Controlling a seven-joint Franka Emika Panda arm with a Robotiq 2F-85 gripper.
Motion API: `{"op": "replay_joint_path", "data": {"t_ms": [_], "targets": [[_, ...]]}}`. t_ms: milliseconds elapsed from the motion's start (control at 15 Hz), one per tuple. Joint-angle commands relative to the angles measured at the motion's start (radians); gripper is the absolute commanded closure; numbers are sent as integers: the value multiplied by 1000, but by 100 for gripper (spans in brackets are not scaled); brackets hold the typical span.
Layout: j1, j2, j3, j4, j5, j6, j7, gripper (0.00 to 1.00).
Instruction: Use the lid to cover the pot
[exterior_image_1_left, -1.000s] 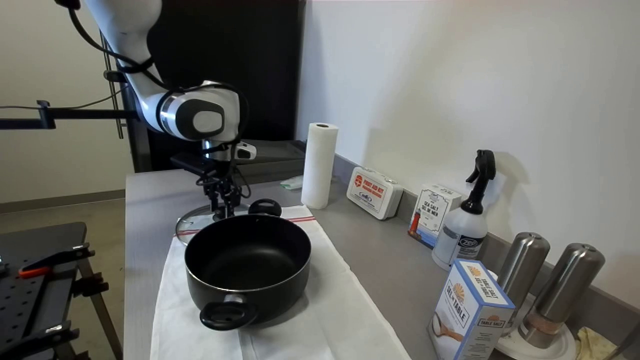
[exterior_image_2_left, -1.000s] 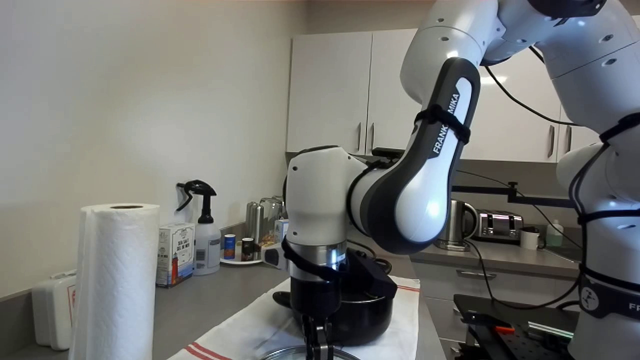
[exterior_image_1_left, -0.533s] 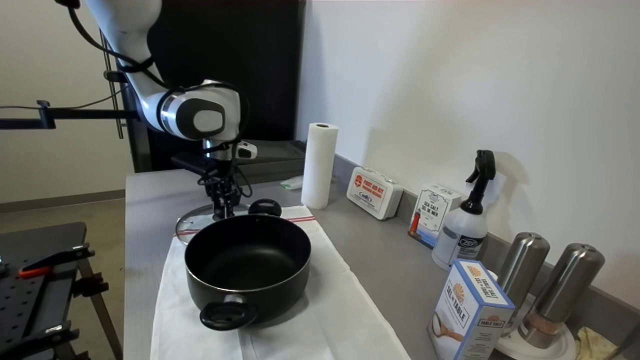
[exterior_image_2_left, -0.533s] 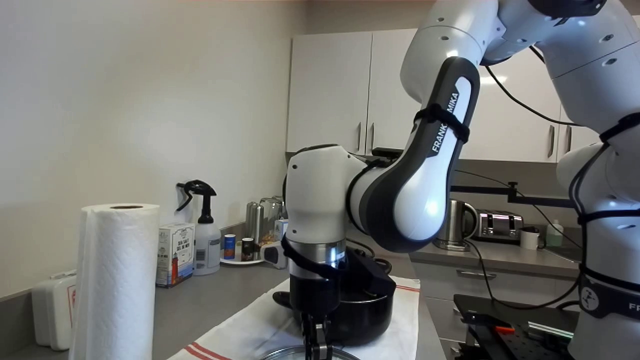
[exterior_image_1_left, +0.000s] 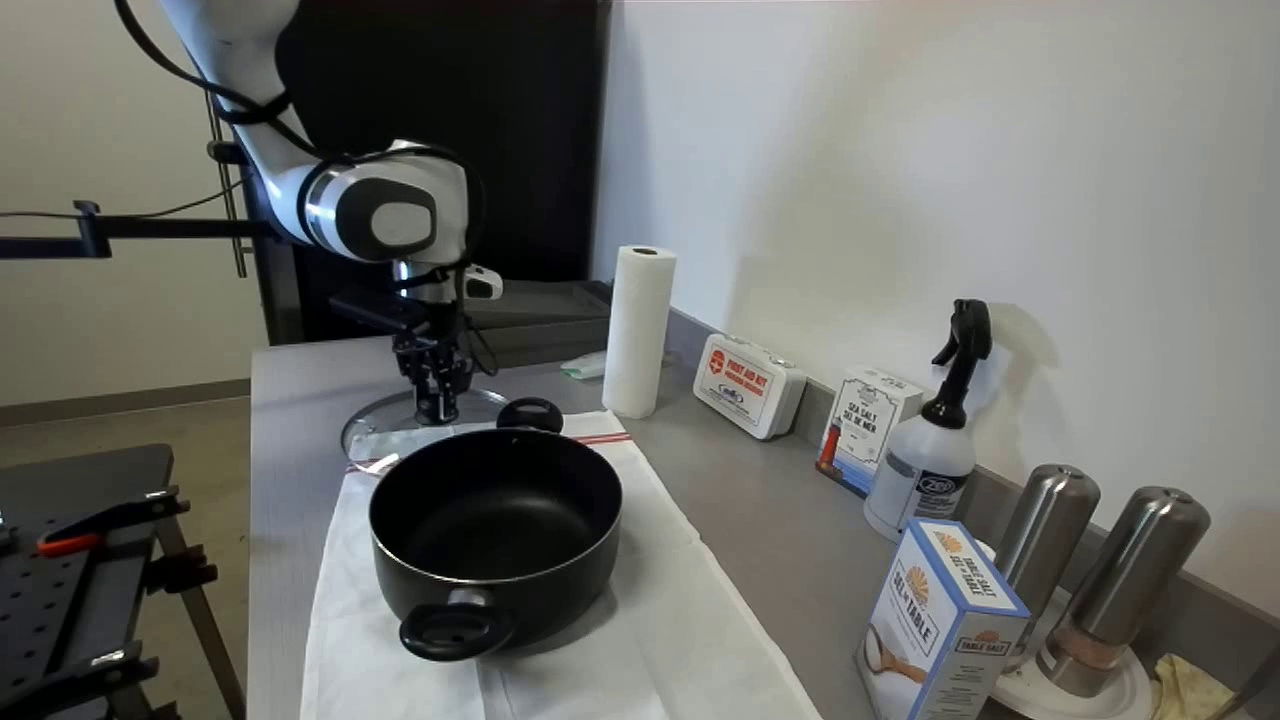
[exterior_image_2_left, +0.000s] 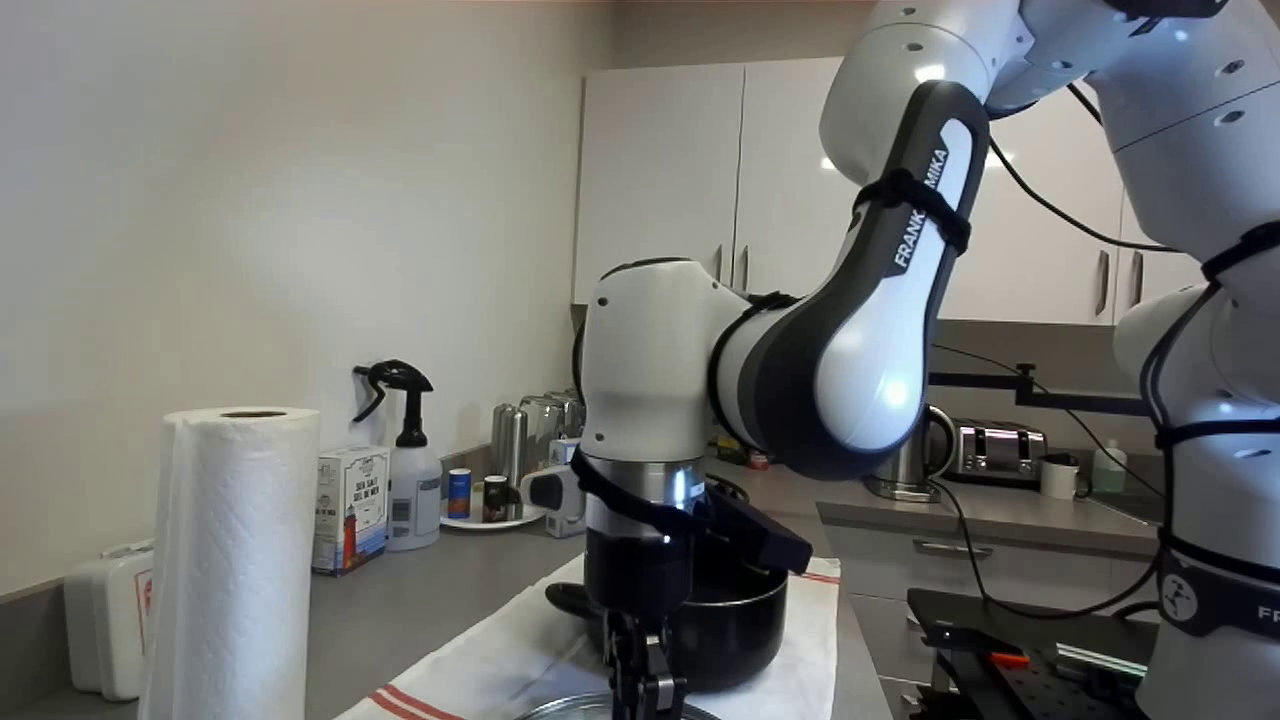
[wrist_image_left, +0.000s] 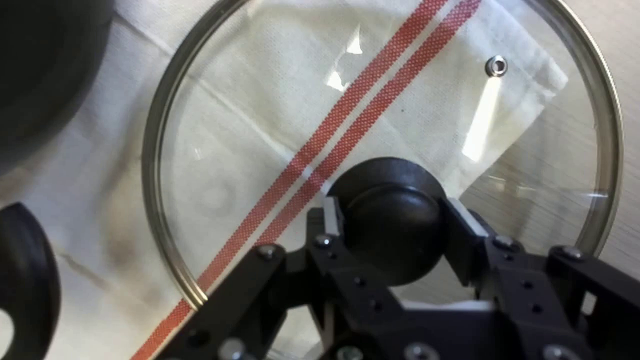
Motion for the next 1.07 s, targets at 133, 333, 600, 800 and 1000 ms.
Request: {"op": "replay_joint_path", "data": {"t_ms": [133, 333, 600, 800, 1000], "targets": [[-32, -165, 83, -107, 108, -26, -122, 75], [-23, -231, 101, -145, 141, -46, -150, 75], [1, -323, 94, -190, 124, -82, -128, 75], [6, -390, 75, -211, 98, -115, -96, 75], [-5, -448, 49, -216, 64, -148, -64, 75]]}}
